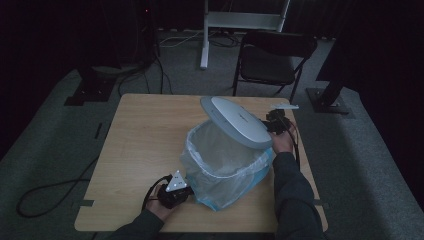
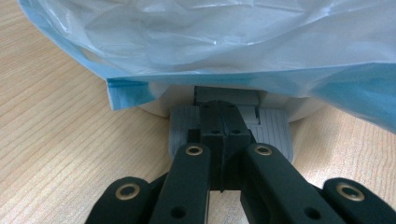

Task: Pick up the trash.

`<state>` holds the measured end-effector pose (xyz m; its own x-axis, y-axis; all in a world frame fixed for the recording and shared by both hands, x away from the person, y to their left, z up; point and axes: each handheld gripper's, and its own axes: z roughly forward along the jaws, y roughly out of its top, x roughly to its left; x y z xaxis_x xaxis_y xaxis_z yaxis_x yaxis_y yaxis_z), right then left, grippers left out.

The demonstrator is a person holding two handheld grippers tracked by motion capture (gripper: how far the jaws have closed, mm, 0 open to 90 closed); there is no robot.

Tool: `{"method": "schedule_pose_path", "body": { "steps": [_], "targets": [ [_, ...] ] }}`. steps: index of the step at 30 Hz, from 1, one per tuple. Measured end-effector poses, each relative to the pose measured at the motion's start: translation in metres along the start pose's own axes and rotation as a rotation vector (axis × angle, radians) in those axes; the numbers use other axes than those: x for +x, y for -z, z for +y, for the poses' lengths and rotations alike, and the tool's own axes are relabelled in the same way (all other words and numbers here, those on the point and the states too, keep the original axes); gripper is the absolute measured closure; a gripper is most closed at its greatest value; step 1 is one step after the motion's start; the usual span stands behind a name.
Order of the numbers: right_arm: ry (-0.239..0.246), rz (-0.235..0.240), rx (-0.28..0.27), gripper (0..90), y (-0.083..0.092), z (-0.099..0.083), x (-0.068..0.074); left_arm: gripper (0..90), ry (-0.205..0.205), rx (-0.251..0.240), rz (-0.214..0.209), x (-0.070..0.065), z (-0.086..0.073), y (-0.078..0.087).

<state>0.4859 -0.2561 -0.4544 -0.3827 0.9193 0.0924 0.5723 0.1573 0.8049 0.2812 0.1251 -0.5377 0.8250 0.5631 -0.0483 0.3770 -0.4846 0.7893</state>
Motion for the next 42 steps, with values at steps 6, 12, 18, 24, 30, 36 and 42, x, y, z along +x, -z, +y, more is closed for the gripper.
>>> {"method": "schedule_pose_path", "body": {
  "steps": [6,12,18,24,30,36,42],
  "targets": [
    [0.014,0.004,0.004,38.4,-0.002,0.004,0.003,90.0,0.000,0.000,0.000,0.000,0.000,0.000],
    [0.021,0.000,0.021,38.4,-0.006,0.006,0.005,90.0,-0.001,0.002,0.000,0.000,0.000,0.000],
    [0.018,-0.003,0.039,38.5,-0.012,0.003,0.003,90.0,-0.001,0.003,0.001,0.000,0.000,0.001],
    [0.014,-0.008,0.057,38.8,-0.018,0.001,0.002,90.0,-0.001,0.001,0.000,0.000,0.000,0.001],
    [0.008,-0.010,0.076,39.6,-0.023,-0.001,0.000,90.0,-0.001,0.002,0.000,0.000,0.000,0.001],
    [0.003,-0.008,0.093,40.6,-0.028,-0.004,0.000,90.0,-0.001,0.002,0.000,0.000,-0.001,0.001],
    [-0.004,-0.004,0.103,43.0,-0.031,-0.005,-0.001,90.0,-0.001,0.002,0.000,0.000,-0.001,0.001]
  ]
}}
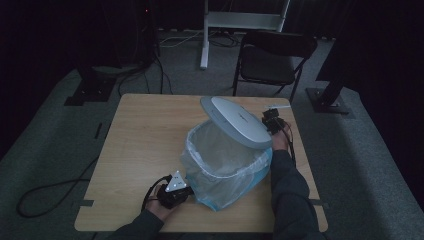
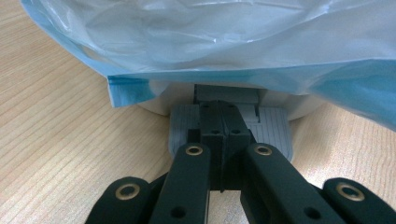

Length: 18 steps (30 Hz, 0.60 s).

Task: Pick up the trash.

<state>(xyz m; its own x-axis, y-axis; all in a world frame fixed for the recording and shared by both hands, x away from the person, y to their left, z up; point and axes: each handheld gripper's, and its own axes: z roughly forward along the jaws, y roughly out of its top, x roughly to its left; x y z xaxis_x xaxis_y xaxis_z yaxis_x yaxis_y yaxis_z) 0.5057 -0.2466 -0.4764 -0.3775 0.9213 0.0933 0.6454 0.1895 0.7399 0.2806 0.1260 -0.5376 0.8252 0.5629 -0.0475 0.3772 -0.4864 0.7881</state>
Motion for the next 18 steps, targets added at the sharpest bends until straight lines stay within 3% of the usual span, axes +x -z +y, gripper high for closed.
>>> {"method": "schedule_pose_path", "body": {
  "steps": [11,18],
  "targets": [
    [-0.014,0.020,0.030,47.3,-0.0066,-0.0034,-0.0003,90.0,0.000,0.002,0.000,0.0000,-0.0001,0.0003],
    [-0.008,0.029,0.044,56.4,-0.0100,-0.0049,0.0012,90.0,0.000,0.002,0.000,0.0000,-0.0001,0.0005]
  ]
}}
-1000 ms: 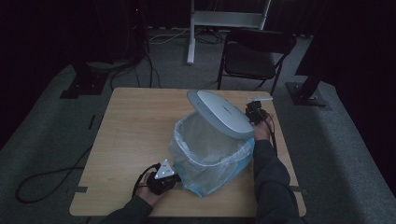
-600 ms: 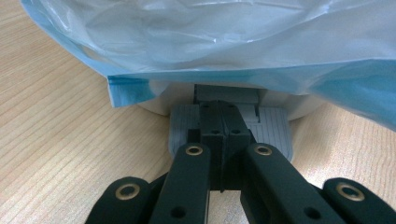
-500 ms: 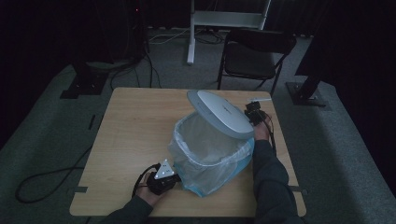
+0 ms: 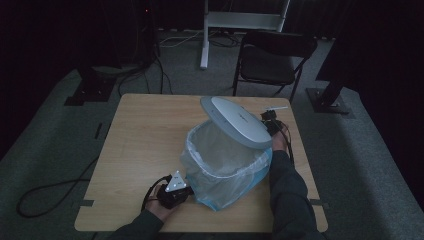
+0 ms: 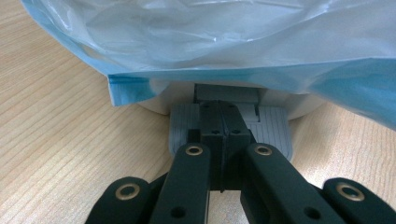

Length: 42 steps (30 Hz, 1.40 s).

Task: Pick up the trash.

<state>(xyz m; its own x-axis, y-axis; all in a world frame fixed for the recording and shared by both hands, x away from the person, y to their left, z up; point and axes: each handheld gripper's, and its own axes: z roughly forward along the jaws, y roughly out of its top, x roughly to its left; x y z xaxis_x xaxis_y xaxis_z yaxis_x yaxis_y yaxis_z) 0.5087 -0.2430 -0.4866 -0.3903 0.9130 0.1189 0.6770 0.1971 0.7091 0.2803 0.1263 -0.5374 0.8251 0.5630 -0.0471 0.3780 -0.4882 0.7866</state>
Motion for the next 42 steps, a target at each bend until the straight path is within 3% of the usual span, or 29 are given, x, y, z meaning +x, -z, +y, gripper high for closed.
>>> {"method": "schedule_pose_path", "body": {
  "steps": [19,36,42],
  "targets": [
    [0.017,0.000,0.031,79.0,-0.003,-0.009,-0.003,90.0,-0.002,0.000,0.001,0.000,0.000,0.000],
    [0.048,0.005,0.031,82.4,0.003,-0.020,-0.006,90.0,0.000,0.000,0.000,0.000,0.000,0.000],
    [0.069,0.003,0.007,88.0,0.008,-0.021,-0.004,90.0,0.001,0.000,-0.001,0.000,0.000,0.000]
  ]
}}
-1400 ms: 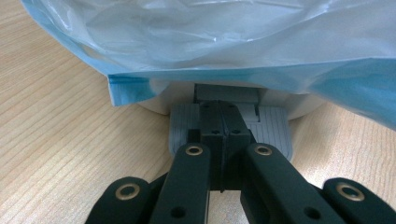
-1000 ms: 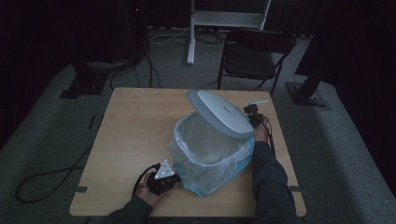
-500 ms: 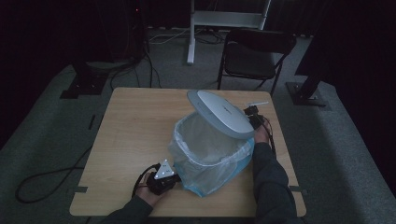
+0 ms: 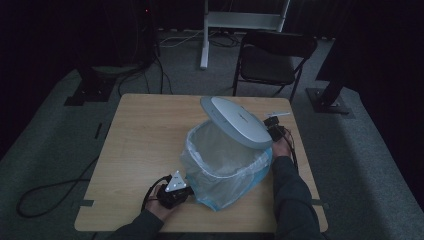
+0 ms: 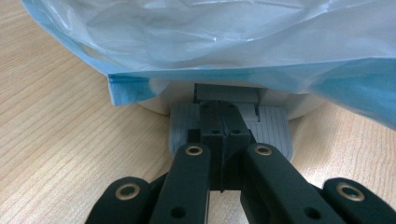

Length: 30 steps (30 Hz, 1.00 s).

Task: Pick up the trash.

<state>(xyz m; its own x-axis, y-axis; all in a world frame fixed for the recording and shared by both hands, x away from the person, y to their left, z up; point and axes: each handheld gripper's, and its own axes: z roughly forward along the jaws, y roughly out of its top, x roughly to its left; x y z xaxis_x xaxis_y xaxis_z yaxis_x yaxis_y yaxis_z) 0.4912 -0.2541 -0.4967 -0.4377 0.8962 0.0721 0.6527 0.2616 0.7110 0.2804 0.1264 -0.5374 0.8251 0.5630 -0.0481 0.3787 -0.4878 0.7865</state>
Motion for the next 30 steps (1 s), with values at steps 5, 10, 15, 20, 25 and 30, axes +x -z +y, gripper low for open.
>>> {"method": "schedule_pose_path", "body": {
  "steps": [5,10,15,20,25,30],
  "targets": [
    [0.008,-0.001,-0.009,89.7,0.003,-0.001,-0.001,90.0,0.000,0.000,0.000,0.000,0.000,0.000],
    [0.005,0.007,-0.022,90.0,0.005,-0.004,-0.003,90.0,0.000,0.000,0.000,0.000,0.000,0.000],
    [0.021,-0.005,-0.031,90.0,0.010,-0.006,-0.003,90.0,0.000,-0.003,0.001,0.000,0.000,0.000],
    [0.035,-0.019,-0.051,90.0,0.020,-0.012,-0.004,90.0,-0.001,0.000,0.000,0.000,0.000,0.000],
    [0.044,-0.027,-0.060,90.0,0.029,-0.020,-0.004,90.0,-0.001,0.000,0.000,0.000,0.000,0.000],
    [0.056,-0.036,-0.069,90.0,0.035,-0.027,-0.002,90.0,0.000,0.000,0.000,0.000,0.000,0.000]
  ]
}}
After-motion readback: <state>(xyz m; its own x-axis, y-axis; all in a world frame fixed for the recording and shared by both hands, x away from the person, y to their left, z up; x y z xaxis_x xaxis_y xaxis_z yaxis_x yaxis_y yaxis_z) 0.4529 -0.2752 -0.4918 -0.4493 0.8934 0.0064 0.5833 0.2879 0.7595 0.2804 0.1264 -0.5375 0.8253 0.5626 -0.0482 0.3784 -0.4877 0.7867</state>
